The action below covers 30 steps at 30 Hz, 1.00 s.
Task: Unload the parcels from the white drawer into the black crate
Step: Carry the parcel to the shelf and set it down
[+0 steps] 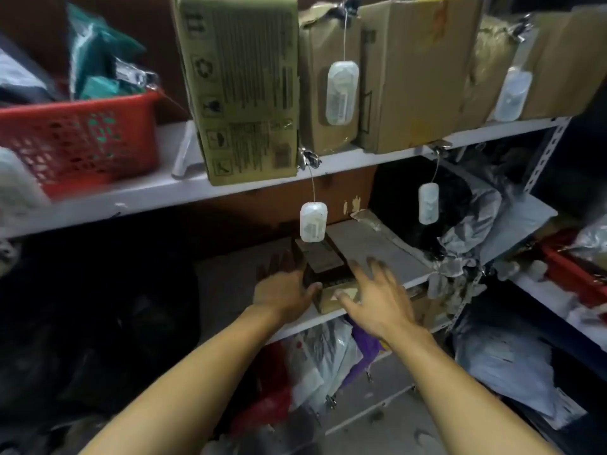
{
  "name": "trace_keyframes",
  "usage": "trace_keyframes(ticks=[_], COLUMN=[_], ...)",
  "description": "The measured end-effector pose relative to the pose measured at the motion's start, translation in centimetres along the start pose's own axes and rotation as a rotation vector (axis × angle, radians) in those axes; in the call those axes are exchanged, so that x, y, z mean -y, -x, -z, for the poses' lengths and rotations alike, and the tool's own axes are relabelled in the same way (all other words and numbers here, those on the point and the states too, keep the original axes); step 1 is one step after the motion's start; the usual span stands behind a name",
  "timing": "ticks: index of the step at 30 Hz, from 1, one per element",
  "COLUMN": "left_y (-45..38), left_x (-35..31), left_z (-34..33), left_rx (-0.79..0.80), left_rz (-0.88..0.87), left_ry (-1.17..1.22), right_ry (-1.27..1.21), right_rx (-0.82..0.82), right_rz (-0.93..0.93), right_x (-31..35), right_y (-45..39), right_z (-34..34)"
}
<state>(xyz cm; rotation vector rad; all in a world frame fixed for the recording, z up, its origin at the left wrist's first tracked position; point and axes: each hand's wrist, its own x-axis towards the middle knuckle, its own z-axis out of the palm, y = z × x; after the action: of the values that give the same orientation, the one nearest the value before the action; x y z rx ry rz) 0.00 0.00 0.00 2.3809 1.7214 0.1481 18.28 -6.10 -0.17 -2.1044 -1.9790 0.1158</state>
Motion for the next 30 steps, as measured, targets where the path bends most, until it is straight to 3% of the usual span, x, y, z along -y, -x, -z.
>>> trace_keyframes(ticks=[5, 10, 14, 23, 30], left_y=[-2.9, -4.3, -5.4, -6.0, -4.8], left_x=[-0.1, -2.1, -3.2, -3.8, -3.9], left_z=[-2.0, -3.5, -5.1, -5.9, -4.9], left_rx=[-0.013, -0.057, -0.108, -0.116, -0.103], left_rz=[0.099, 0.256, 0.418, 0.463, 0.262], left_ry=[0.291, 0.98, 1.265, 1.432, 1.515], right_ry=[-0.427, -0.882, -1.055, -1.235, -1.346], right_rx=[0.053, 0.127, 0.236, 0.268, 0.145], right_rz=[-0.121, -0.264, -0.312, -0.236, -0.264], right_x=[-1.2, -1.8, -3.0, -3.8, -3.3], right_y=[-3.9, -6.6, -8.0, -8.5, -6.9], right_z=[-1.6, -3.1, -5.1, -5.8, -5.0])
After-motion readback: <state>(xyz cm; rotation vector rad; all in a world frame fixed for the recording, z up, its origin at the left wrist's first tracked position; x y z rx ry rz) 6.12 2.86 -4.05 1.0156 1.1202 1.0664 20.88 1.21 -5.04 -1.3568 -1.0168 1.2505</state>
